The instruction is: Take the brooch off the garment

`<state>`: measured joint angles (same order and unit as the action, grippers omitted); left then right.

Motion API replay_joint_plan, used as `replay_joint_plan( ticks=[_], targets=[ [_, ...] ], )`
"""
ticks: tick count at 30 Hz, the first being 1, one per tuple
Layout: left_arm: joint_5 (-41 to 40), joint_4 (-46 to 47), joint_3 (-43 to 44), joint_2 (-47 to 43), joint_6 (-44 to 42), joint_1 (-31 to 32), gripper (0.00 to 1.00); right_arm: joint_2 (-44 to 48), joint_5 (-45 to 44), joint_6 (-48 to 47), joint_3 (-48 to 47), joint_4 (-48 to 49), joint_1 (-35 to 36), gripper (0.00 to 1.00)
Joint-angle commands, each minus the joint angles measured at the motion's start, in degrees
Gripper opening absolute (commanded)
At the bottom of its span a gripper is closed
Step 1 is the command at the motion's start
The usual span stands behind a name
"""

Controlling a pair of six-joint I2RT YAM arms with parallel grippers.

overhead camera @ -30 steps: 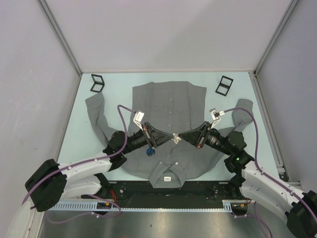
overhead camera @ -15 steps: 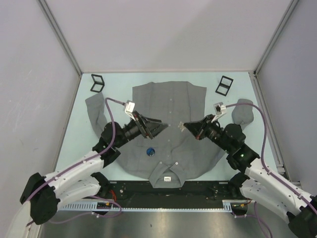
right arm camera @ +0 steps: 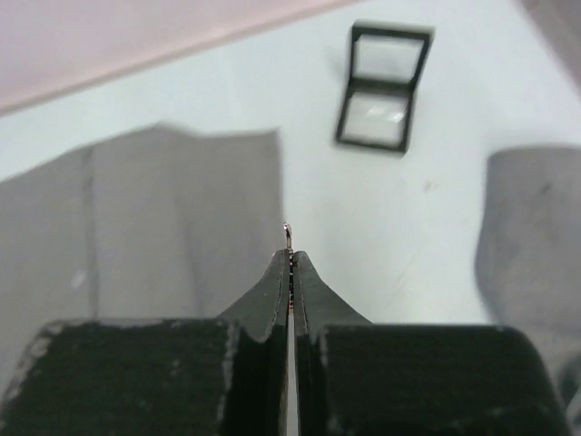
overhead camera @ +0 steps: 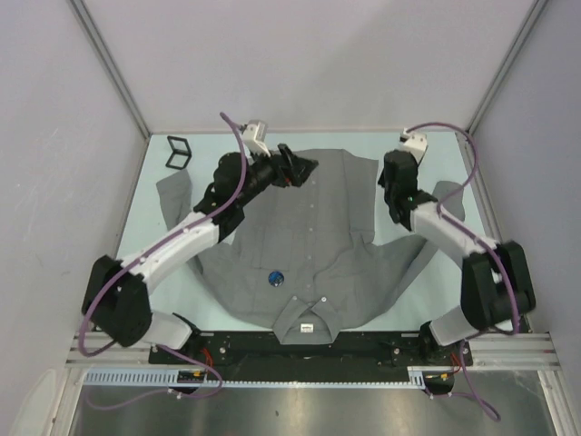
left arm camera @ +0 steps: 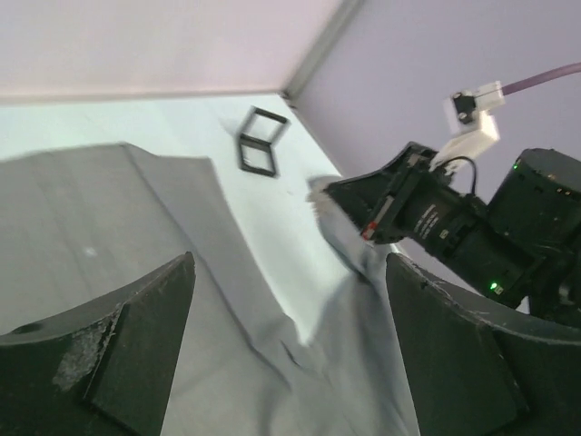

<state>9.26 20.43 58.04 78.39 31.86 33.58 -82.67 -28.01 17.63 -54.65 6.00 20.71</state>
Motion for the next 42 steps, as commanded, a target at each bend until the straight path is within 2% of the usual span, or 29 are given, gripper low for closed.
replay_joint_plan(
  ticks=[1, 7, 12, 14, 18, 24, 30, 42],
  targets=[
    [0.2, 3.3, 7.3, 5.3, -3.6, -4.6, 0.89, -11.3, -13.0, -6.0, -13.3, 2.5, -1.8, 0.00],
    [1.0, 3.0, 12.6, 13.7, -3.5, -9.7, 0.88, -27.9, -17.4, -11.8, -28.3, 0.3, -3.4, 0.00],
    [3.3, 7.5, 9.8, 17.4, -3.5, -11.6, 0.88, -38.8, -18.1, -15.3, -44.0, -8.7, -4.6, 0.00],
    [4.1, 9.0, 8.5, 18.5, -3.2, -12.0, 0.88, -43.0, -20.1, -17.3, -46.2, -10.4, -5.1, 0.00],
    [7.3, 13.3, 5.3, 19.9, -2.4, -12.3, 0.87, -46.2, -22.3, -17.5, -49.5, -12.4, -6.1, 0.00],
    [10.3, 14.4, 5.1, 21.7, -0.9, -12.4, 0.84, -49.0, -23.5, -18.8, -51.3, -14.3, -8.0, 0.00],
    [12.6, 19.5, 3.4, 22.6, 1.7, -12.3, 0.83, -51.5, -24.6, -19.4, -53.2, -13.8, -8.7, 0.00],
    [14.8, 21.4, 2.3, 22.8, 2.6, -12.3, 0.83, -57.3, -27.4, -20.8, -62.7, -16.7, -8.7, 0.00]
  ],
)
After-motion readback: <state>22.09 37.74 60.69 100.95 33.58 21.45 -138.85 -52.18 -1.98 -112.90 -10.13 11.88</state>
